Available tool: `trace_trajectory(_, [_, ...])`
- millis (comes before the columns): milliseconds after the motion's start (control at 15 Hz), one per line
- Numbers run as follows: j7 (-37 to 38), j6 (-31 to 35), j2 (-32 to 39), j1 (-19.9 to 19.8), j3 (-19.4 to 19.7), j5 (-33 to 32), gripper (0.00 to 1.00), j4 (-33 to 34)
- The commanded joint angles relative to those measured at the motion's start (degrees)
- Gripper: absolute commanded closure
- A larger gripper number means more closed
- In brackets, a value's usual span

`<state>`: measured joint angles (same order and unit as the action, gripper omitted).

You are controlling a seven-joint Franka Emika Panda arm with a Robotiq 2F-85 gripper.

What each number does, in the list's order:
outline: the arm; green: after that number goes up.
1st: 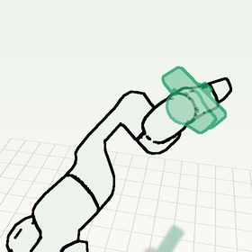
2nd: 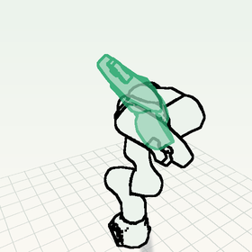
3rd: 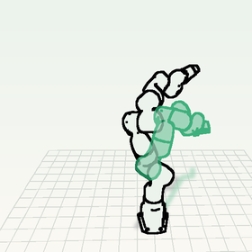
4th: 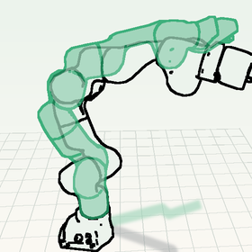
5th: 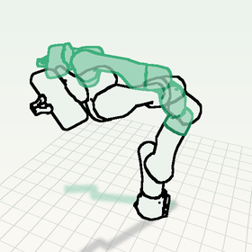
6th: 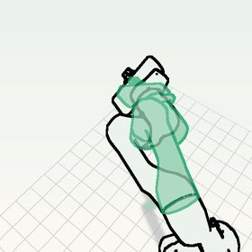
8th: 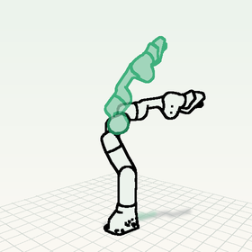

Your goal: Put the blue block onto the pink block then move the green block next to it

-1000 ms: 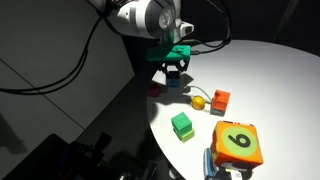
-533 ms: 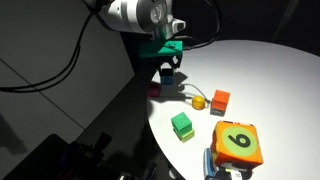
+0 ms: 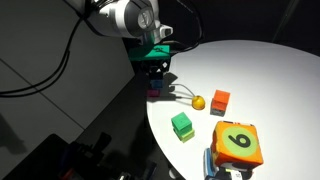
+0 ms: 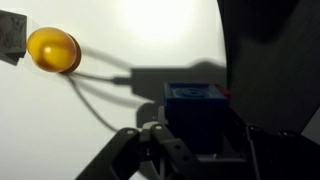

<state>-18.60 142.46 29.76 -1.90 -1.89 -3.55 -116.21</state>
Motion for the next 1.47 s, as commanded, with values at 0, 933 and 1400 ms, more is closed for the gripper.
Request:
trace_trajectory(0, [3.10, 1.07, -2.12, 1.25, 0.24, -1.65, 0.69, -2.65])
trace_trajectory(933, [6.78, 5.30, -0.91, 4.33, 0.24, -2.13, 0.69, -3.54])
trace_trajectory(1400, [7.02, 6.41, -0.82, 4.57, 0.43, -3.11, 0.69, -3.74])
